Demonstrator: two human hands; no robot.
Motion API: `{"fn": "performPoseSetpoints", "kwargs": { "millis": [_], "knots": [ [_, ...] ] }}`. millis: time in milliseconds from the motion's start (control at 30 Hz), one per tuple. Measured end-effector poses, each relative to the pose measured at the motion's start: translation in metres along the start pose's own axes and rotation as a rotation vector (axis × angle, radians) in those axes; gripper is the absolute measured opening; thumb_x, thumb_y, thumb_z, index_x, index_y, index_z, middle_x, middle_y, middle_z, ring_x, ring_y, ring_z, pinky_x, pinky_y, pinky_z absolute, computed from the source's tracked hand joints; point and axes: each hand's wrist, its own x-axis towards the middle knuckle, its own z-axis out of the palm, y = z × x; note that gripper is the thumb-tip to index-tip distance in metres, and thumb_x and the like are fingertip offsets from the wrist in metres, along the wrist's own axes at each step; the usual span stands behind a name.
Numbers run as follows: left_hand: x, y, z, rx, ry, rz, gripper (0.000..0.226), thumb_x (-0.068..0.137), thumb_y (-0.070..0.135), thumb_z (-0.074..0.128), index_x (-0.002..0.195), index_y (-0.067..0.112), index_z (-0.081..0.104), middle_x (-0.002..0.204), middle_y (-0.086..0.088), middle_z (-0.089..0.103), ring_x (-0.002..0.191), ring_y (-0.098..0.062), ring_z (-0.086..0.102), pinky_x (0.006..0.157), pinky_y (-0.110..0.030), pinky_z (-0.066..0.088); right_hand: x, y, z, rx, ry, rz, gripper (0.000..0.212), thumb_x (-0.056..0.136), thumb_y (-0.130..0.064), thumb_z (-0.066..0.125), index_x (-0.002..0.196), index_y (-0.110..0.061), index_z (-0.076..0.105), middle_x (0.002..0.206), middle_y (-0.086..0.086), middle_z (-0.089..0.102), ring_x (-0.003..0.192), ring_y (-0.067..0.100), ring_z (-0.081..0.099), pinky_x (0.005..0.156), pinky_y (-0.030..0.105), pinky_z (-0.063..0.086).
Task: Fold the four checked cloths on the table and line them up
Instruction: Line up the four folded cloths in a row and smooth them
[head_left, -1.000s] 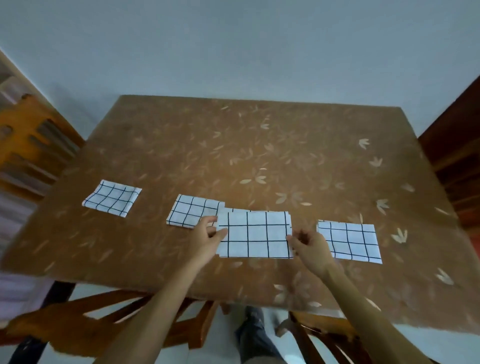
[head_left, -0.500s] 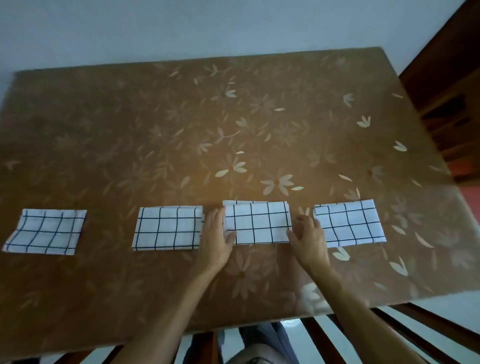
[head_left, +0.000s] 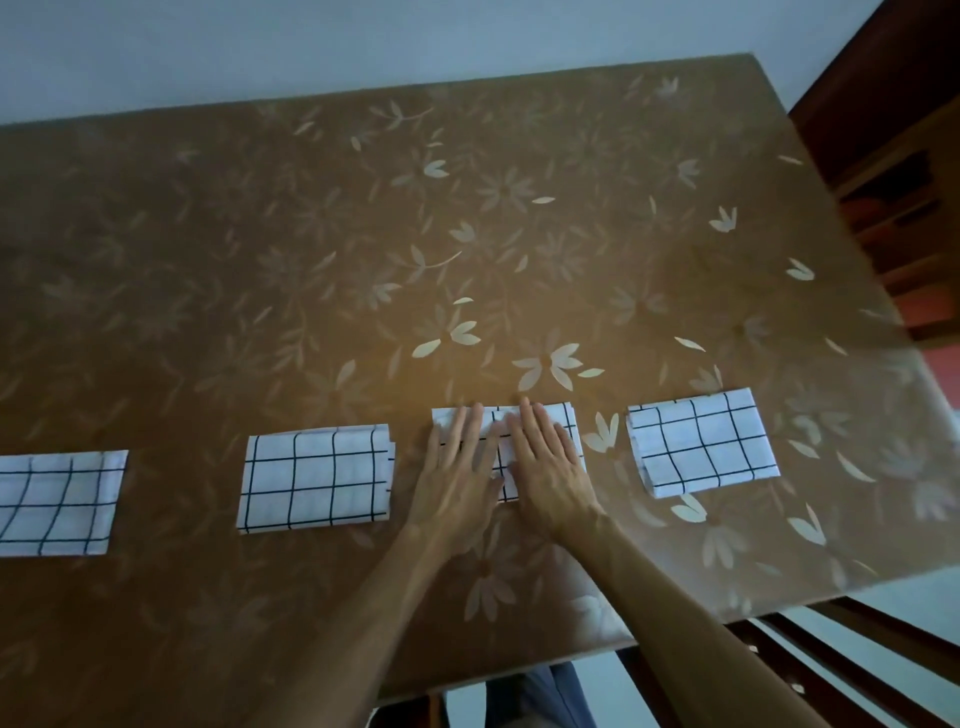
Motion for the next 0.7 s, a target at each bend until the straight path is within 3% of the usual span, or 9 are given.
{"fn": "performPoseSetpoints", "kwargs": {
  "millis": [67, 200, 333, 400, 533, 700],
  "knots": [
    [0.002, -0.005, 0.001, 0.029, -0.032, 0.011, 0.067, 0.101, 0.049, 0.027, 0.157, 0.013, 0.022, 0.166, -0.017, 0.012, 0.153, -0.035, 0.011, 0.119, -0.058, 0.024, -0.001, 0.012, 0.005, -0.05, -0.003, 0.052, 0.066, 0.098, -0.038, 0.014, 0.156, -0.008, 0.008, 0.164, 0.011, -0.003, 0.15, 0.025, -0.008, 0.123, 0.043, 0.005],
    [0.003, -0.01, 0.002, 0.069, -0.051, 0.081, 0.069, 0.102, 0.053, 0.031, 0.159, 0.016, 0.016, 0.167, -0.015, 0.008, 0.153, -0.035, 0.009, 0.118, -0.059, 0.024, -0.012, 0.025, 0.012, -0.088, 0.038, 0.045, 0.067, 0.099, -0.046, 0.018, 0.155, -0.009, 0.02, 0.163, 0.012, 0.011, 0.15, 0.027, 0.009, 0.119, 0.04, 0.009],
    [0.006, -0.003, -0.007, 0.075, -0.023, 0.051, 0.07, 0.101, 0.055, 0.035, 0.157, 0.016, 0.023, 0.166, -0.015, 0.014, 0.152, -0.035, 0.015, 0.118, -0.062, 0.022, -0.014, 0.027, 0.001, 0.039, 0.081, 0.037, 0.059, 0.104, -0.043, 0.021, 0.156, -0.014, 0.02, 0.164, 0.008, 0.009, 0.151, 0.023, 0.004, 0.121, 0.038, 0.006],
    [0.012, 0.011, -0.011, 0.037, 0.012, 0.064, 0.067, 0.101, 0.051, 0.035, 0.157, 0.015, 0.025, 0.166, -0.015, 0.014, 0.152, -0.035, 0.015, 0.12, -0.06, 0.02, -0.017, 0.038, -0.01, 0.143, 0.154, 0.086, 0.052, 0.106, -0.034, 0.03, 0.154, -0.017, 0.027, 0.164, 0.006, 0.014, 0.151, 0.024, 0.011, 0.121, 0.04, 0.015],
    [0.033, 0.066, -0.015, -0.085, 0.035, 0.205, 0.056, 0.102, 0.039, 0.04, 0.152, 0.014, 0.036, 0.164, -0.016, 0.021, 0.151, -0.035, 0.019, 0.118, -0.056, 0.027, -0.037, 0.093, -0.028, 0.235, 0.416, 0.324, 0.039, 0.099, -0.022, 0.042, 0.136, -0.012, 0.051, 0.154, 0.014, 0.038, 0.139, 0.033, 0.037, 0.108, 0.047, 0.035],
    [0.055, 0.151, -0.008, -0.122, -0.012, 0.367, 0.045, 0.095, 0.031, 0.058, 0.137, 0.017, 0.053, 0.153, -0.015, 0.042, 0.139, -0.034, 0.041, 0.111, -0.051, 0.041, -0.073, 0.182, -0.042, 0.249, 0.484, 0.712, 0.039, 0.096, -0.015, 0.053, 0.134, -0.01, 0.05, 0.146, 0.02, 0.042, 0.129, 0.045, 0.041, 0.105, 0.055, 0.034]
  ]
}}
